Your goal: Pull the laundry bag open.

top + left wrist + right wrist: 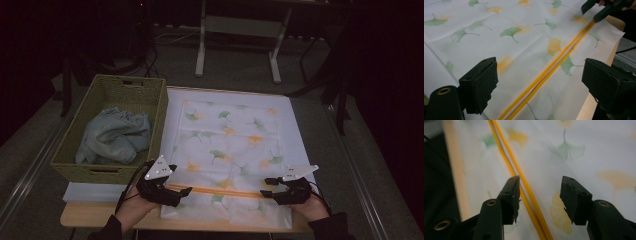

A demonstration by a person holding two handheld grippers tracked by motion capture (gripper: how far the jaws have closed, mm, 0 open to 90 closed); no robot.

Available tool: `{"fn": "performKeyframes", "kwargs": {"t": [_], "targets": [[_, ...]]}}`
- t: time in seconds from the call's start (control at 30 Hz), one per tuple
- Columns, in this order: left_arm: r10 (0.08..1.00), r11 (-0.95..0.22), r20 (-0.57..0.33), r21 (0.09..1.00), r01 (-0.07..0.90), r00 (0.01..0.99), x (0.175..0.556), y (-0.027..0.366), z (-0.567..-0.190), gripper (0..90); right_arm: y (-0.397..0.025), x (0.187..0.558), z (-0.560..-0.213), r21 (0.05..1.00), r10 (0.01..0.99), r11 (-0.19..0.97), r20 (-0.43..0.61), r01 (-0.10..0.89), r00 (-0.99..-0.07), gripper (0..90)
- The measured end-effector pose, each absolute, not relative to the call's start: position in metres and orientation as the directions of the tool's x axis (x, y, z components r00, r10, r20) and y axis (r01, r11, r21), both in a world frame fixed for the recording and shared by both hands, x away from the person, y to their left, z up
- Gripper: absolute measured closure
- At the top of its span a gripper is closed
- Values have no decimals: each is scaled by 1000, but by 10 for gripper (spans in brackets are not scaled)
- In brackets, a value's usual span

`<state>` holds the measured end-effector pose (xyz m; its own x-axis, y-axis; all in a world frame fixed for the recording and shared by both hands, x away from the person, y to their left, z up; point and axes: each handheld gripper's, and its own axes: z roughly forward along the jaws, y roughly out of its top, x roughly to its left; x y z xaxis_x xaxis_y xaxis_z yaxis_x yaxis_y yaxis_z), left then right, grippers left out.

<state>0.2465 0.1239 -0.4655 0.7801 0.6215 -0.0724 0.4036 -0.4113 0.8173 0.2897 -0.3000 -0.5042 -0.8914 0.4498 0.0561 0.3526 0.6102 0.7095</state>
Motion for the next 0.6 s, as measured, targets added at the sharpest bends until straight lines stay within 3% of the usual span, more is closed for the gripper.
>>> {"fn": "performKeyframes", "kwargs": {"t": [0.33,0.47,0.6], "targets": [[613,-431,-50,815,387,788,245,123,-466,142,-286,293,-523,643,434,693,-14,325,-901,572],[617,-421,-56,819,389,785,245,124,-466,143,-286,293,-524,637,431,698,-8,327,-903,684],[617,-419,-59,819,391,785,245,125,-467,143,-285,293,-523,628,440,705,-25,329,-898,874]]}}
